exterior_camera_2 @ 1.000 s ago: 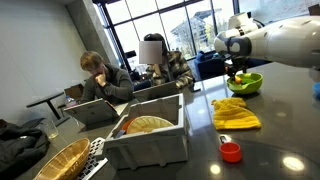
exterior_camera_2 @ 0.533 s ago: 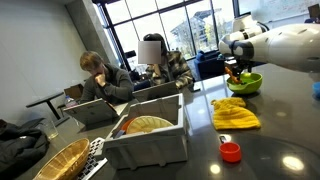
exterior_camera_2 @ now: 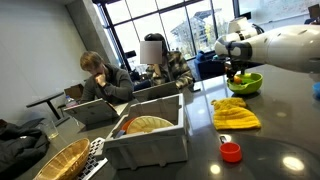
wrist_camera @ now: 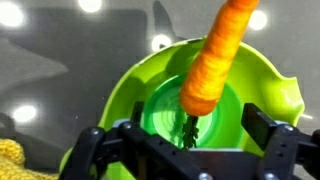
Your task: Remove the carrot from the green bowl and put it on the counter.
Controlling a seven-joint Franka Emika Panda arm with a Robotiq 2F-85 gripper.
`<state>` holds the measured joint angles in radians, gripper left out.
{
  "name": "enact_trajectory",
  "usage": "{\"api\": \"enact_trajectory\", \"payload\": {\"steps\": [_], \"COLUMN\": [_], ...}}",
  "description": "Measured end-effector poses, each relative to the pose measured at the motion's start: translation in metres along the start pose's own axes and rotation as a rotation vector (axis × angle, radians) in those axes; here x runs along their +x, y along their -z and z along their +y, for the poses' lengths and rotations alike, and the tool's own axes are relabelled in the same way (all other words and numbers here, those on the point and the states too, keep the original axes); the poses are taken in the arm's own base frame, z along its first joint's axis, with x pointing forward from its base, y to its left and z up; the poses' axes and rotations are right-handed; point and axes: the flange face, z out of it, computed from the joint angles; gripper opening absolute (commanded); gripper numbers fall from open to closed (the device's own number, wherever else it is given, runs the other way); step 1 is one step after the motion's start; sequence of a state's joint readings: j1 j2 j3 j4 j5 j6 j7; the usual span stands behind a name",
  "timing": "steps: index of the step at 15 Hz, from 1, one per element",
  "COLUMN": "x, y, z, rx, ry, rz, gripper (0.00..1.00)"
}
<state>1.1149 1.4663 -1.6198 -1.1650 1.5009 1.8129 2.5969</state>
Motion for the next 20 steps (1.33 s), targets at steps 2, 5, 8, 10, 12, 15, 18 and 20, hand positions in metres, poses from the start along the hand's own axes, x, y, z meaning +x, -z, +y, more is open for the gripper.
{"api": "enact_trajectory", "payload": {"steps": [2, 5, 8, 10, 12, 15, 18, 20], "x": [-0.005, -0.009, -0.012, -0.013, -0.014, -0.017, -0.02, -0.023], "y": [-0.003, -0.007, -0.014, -0.02, -0.022, -0.021, -0.014, -0.008], "z": [0.006, 0.01, 0.009, 0.008, 0.007, 0.005, 0.001, -0.002], "rx": [-0.007, -0.046, -0.065, -0.064, -0.079, -0.06, -0.065, -0.058], "ry": [0.014, 0.013, 0.004, 0.002, -0.006, 0.003, -0.003, -0.004], "rz": [-0.014, -0.035, -0.068, -0.086, -0.096, -0.106, -0.13, -0.14], "gripper": [1.0, 1.0, 1.0, 1.0, 1.0, 1.0, 0.96, 1.0]}}
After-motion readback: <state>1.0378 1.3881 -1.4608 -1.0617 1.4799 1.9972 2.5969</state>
